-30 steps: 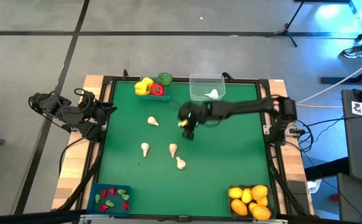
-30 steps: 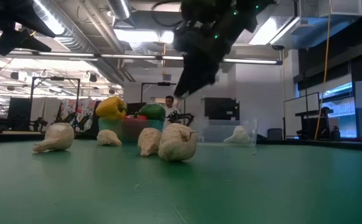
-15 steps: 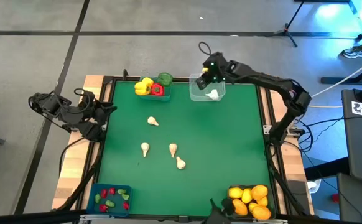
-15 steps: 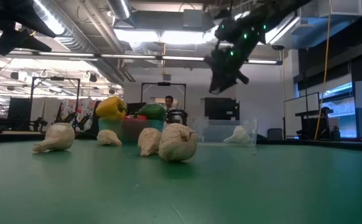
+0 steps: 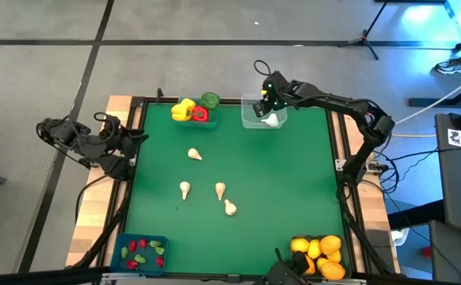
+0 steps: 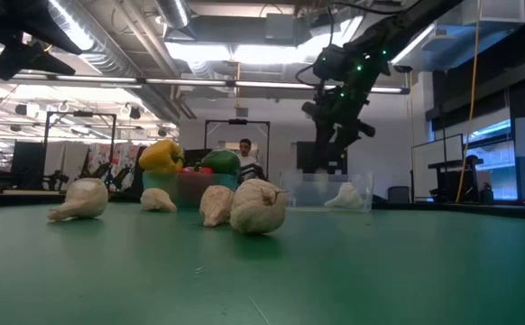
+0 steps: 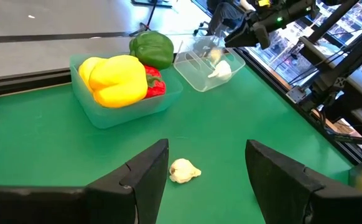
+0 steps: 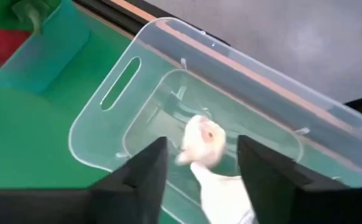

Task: Sort produce into baskets
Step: Put the garlic into the transparent bin

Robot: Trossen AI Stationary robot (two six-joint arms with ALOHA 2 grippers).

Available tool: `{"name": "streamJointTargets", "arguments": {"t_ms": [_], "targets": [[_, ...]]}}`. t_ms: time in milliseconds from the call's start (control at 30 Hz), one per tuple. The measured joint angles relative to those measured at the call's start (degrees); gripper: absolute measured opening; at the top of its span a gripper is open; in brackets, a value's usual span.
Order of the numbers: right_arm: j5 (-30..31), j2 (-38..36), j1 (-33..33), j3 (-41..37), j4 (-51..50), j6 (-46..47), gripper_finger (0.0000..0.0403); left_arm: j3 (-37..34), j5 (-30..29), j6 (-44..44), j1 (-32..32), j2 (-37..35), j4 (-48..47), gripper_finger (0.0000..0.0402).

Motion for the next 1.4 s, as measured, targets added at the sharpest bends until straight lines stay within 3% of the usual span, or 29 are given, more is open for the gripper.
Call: {"name": "streamJointTargets", "arguments": {"t_ms": [200, 400, 467, 600, 833, 1067, 1200, 1400], "targets": [[-1.3, 0.0, 0.0, 0.2, -0.5, 1.5, 0.0274, 0.0, 0.0, 0.1, 0.0, 0.0, 0.0, 0.0208], [-16.9, -0.1, 4.2, 4.0, 6.9, 2.6, 0.0289, 0.0, 0.0, 0.1, 0.0, 0.0, 0.0, 0.0208], [-18.9, -0.1, 8.1, 4.7, 11.0, 3.0, 0.0289, 0.0, 0.0, 0.2, 0.0, 0.0, 0.0, 0.0208], [-15.3, 1.4, 17.4, 4.9, 20.5, -2.0, 0.0289, 0.0, 0.0, 0.1, 0.0, 0.0, 0.0, 0.0208], [-1.6, 10.3, 28.9, 5.8, 36.3, -8.9, 0.0289, 0.0, 0.0, 0.1, 0.0, 0.0, 0.0, 0.0208], [0.5, 25.1, 32.4, 18.5, 36.9, -13.2, 0.0289, 0.0, 0.0, -0.1, 0.0, 0.1, 0.0, 0.0208], [4.7, 32.1, 32.3, 28.0, 33.4, -13.8, 0.0289, 0.0, 0.1, -0.3, 0.0, 0.0, 0.0, 0.0208], [2.5, 37.2, 30.6, 33.0, 25.8, -12.8, 0.0289, 0.0, 0.2, -0.2, 0.0, 0.0, 0.0, 0.0208]]}}
